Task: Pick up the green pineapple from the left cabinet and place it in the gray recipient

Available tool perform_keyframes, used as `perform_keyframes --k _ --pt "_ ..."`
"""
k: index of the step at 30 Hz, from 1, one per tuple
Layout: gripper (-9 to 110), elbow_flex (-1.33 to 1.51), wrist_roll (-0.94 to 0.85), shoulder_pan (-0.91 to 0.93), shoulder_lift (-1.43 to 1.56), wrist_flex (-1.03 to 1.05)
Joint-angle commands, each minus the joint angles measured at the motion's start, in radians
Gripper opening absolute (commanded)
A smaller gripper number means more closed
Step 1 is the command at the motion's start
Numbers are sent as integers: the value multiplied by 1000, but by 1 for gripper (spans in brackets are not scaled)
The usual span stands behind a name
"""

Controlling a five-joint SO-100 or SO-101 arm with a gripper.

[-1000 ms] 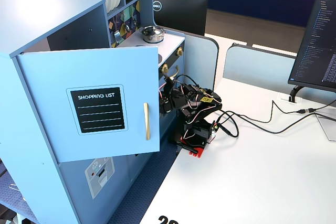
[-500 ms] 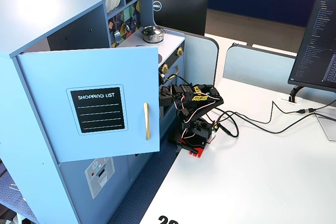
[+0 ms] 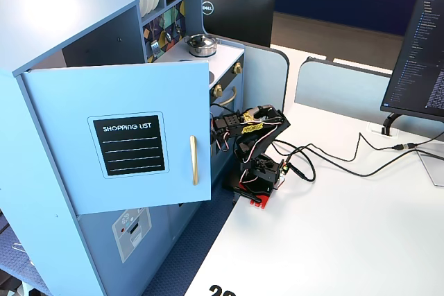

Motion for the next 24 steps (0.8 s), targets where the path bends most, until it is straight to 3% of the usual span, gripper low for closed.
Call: perform_keyframes --k 1,24 --pt "48 -133 -18 23 -86 -69" --pt "43 -480 -40 -3 -500 -110"
